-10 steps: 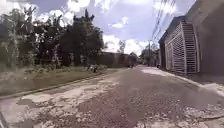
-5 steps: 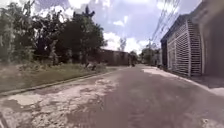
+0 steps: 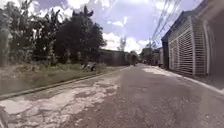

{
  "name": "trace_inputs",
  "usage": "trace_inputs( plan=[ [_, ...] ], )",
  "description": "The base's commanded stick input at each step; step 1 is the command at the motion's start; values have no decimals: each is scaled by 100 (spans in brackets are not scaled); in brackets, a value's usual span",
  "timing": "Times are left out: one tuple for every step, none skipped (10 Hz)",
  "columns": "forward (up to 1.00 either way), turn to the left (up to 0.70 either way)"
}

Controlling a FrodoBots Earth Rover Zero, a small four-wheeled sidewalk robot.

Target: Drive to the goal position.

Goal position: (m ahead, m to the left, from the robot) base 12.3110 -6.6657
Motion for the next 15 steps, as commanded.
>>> trace_inputs(
  plan=[
    [70,0],
    [70,0],
    [70,0],
    [70,0],
    [70,0],
    [70,0],
    [70,0],
    [70,0],
    [70,0],
    [70,0],
    [70,0],
    [70,0],
    [70,0],
    [70,-6],
    [70,-20]
  ],
)
